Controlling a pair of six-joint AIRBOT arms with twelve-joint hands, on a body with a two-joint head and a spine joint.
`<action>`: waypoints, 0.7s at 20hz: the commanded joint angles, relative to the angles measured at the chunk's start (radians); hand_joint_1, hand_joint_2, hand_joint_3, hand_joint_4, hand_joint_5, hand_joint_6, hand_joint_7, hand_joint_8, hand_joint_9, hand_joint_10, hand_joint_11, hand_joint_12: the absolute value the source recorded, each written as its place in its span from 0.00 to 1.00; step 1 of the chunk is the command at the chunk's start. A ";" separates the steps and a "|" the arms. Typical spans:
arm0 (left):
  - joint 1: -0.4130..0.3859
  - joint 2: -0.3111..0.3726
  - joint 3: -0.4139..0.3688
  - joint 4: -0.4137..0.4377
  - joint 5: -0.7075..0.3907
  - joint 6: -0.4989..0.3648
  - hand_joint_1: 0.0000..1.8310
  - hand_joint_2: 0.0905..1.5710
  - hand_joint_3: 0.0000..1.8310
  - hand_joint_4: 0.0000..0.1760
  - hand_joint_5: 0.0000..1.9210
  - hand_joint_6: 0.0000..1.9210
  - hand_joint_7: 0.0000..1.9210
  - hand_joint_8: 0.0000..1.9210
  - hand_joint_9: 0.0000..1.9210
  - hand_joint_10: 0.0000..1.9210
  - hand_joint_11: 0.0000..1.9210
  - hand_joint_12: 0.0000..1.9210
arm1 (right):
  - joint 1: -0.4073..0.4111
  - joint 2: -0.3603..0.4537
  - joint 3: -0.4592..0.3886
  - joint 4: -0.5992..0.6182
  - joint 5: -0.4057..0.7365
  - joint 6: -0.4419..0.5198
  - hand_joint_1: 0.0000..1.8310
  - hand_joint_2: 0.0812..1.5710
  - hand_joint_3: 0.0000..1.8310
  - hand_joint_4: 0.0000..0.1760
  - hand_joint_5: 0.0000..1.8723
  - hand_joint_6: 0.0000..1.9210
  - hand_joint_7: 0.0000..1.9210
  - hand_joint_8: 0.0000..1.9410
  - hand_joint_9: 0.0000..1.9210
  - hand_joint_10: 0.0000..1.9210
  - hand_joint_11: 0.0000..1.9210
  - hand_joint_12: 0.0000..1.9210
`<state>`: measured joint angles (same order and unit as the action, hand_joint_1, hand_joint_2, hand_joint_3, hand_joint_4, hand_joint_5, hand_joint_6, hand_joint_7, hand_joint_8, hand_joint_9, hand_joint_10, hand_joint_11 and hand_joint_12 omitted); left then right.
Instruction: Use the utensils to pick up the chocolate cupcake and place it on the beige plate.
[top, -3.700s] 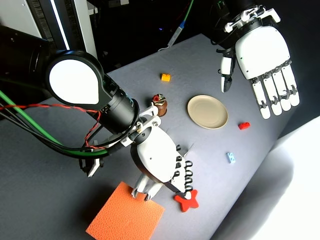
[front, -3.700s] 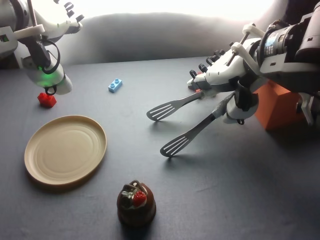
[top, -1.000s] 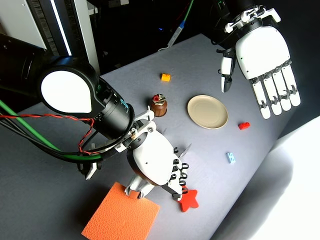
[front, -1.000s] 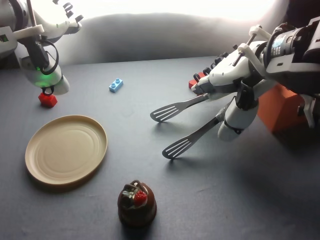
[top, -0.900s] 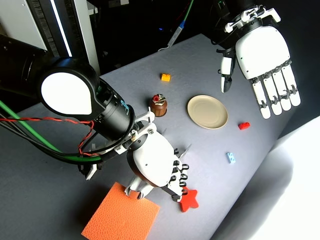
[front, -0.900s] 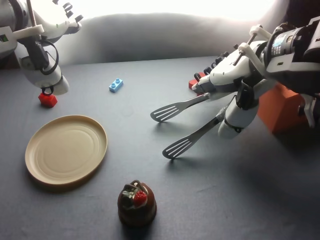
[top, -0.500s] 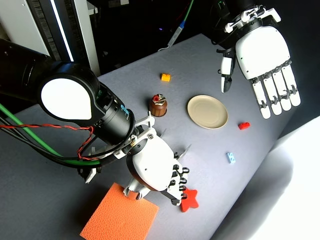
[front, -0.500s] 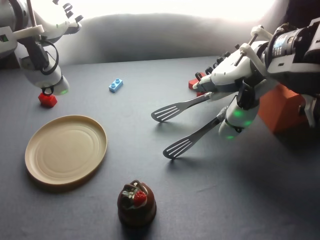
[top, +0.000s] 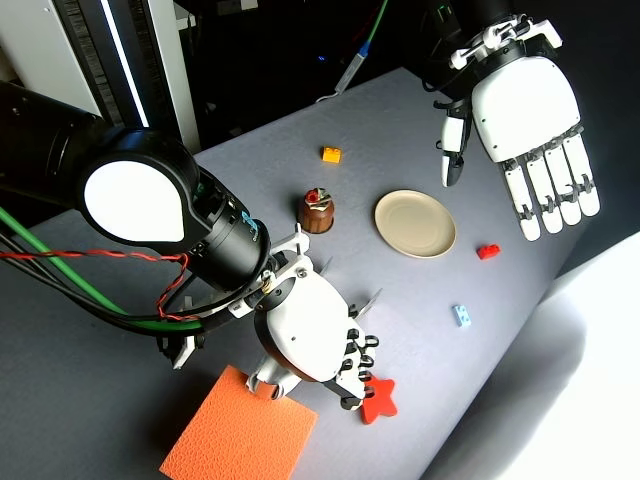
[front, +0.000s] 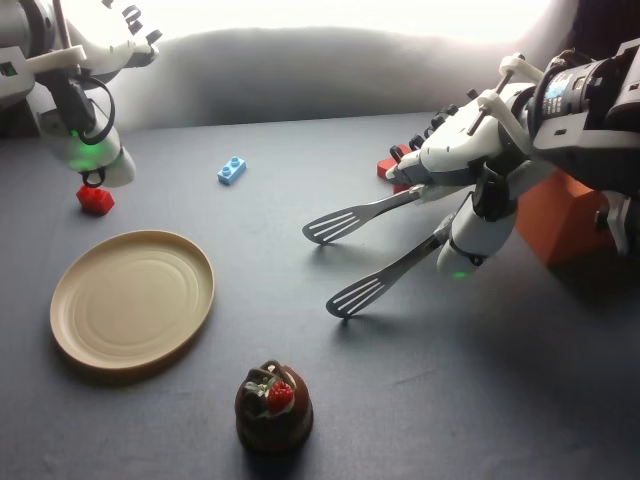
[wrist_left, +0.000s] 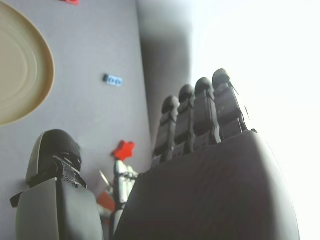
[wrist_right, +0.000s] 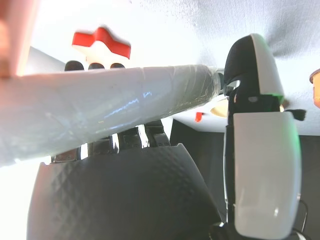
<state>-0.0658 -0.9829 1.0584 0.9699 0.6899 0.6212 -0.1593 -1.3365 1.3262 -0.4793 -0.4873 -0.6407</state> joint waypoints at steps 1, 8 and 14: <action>-0.013 0.000 0.003 0.055 -0.027 0.010 0.25 0.66 0.00 0.00 0.04 0.00 0.04 0.00 0.02 0.00 0.00 0.01 | -0.005 0.005 0.003 -0.015 0.012 -0.009 0.37 0.61 0.00 0.00 0.06 0.00 0.09 0.00 0.11 0.00 0.00 0.32; -0.019 -0.012 0.023 0.027 -0.032 0.043 0.25 0.65 0.00 0.00 0.04 0.00 0.03 0.00 0.02 0.00 0.00 0.01 | -0.003 0.006 0.003 -0.016 0.013 -0.012 0.36 0.62 0.00 0.00 0.06 0.00 0.09 0.00 0.10 0.00 0.00 0.29; -0.020 -0.017 0.032 0.025 -0.031 0.044 0.26 0.65 0.00 0.00 0.04 0.00 0.03 0.00 0.02 0.00 0.00 0.02 | -0.001 0.006 0.003 -0.016 0.013 -0.013 0.37 0.62 0.00 0.00 0.09 0.00 0.12 0.00 0.13 0.00 0.00 0.36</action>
<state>-0.0719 -1.0019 1.0847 0.9306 0.6907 0.6579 -0.1593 -1.3365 1.3262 -0.4793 -0.4877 -0.6449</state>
